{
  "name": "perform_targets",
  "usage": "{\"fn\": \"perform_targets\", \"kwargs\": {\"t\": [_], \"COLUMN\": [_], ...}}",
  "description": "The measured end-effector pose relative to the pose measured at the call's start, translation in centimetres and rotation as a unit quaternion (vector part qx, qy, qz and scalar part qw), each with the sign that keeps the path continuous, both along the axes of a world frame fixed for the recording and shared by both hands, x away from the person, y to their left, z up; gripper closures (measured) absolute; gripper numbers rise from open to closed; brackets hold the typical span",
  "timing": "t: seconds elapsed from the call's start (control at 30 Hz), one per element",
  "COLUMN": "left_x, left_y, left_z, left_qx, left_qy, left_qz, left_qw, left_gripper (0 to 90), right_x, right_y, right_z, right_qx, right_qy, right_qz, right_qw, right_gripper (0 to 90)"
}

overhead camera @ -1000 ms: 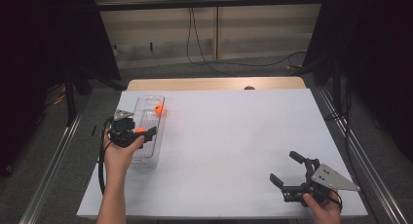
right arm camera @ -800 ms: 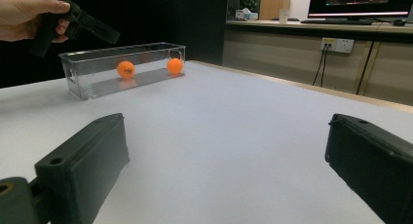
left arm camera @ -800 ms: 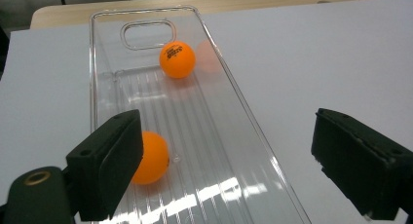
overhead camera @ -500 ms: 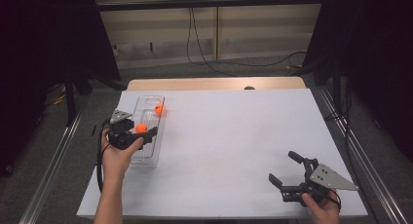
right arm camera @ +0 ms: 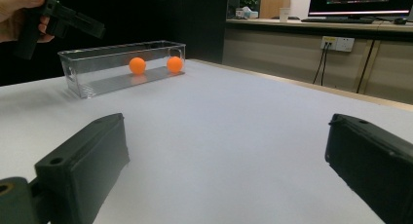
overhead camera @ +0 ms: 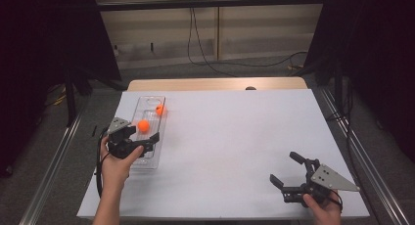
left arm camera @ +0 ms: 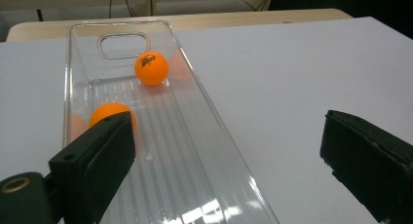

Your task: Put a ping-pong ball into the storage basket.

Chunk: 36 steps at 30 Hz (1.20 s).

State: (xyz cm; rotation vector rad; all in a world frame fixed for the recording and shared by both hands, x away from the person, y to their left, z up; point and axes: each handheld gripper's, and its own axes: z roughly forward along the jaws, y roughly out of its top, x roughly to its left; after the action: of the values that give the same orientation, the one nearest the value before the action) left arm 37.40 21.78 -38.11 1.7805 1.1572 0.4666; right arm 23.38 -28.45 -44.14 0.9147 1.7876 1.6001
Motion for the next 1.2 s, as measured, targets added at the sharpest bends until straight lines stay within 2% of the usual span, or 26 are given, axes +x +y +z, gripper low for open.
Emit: {"fn": "perform_targets", "kwargs": {"t": [0.07, 0.27, 0.37, 0.63, 0.83, 0.97, 1.07, 1.2], "left_x": [-0.2, -1.0, -1.4, -2.3, -2.9, -3.4, -3.7, -4.1], "left_y": [0.1, 0.1, 0.2, 0.5, 0.9, 1.0, 1.0, 0.9], "left_z": [-0.1, -0.1, 0.0, -0.3, -0.7, -1.2, -1.5, -1.8], "left_qx": [-0.007, -0.006, -0.018, -0.031, -0.04, -0.034, -0.03, -0.033], "left_qy": [-0.005, -0.03, -0.038, -0.062, -0.062, -0.068, -0.064, -0.071], "left_qz": [-0.005, -0.017, -0.024, -0.021, -0.018, -0.016, -0.024, -0.031], "left_qw": [0.9999, 0.9994, 0.9988, 0.9974, 0.9971, 0.997, 0.9972, 0.9964], "left_gripper": [4.6, 3.9, 3.8, 3.8, 3.8, 3.8, 3.8, 3.8], "right_x": [0.0, 0.0, 0.0, 0.0, 0.0, 0.0, 0.0, 0.0], "right_y": [0.0, -0.1, -0.1, -0.1, -0.1, -0.1, -0.1, -0.1], "right_z": [0.0, 0.0, 0.0, 0.0, 0.0, 0.0, 0.0, 0.0], "right_qx": [0.0, 0.001, 0.0, 0.0, 0.0, 0.0, -0.001, -0.001], "right_qy": [0.0, 0.0, 0.0, -0.001, -0.001, -0.001, -0.001, -0.001], "right_qz": [0.0, 0.0, -0.001, -0.001, 0.0, 0.0, 0.001, -0.001], "right_qw": [1.0, 1.0, 1.0, 1.0, 1.0, 1.0, 1.0, 1.0], "right_gripper": [1.3, 1.3, 1.3, 1.3, 1.3, 1.3, 1.3, 1.3]}}
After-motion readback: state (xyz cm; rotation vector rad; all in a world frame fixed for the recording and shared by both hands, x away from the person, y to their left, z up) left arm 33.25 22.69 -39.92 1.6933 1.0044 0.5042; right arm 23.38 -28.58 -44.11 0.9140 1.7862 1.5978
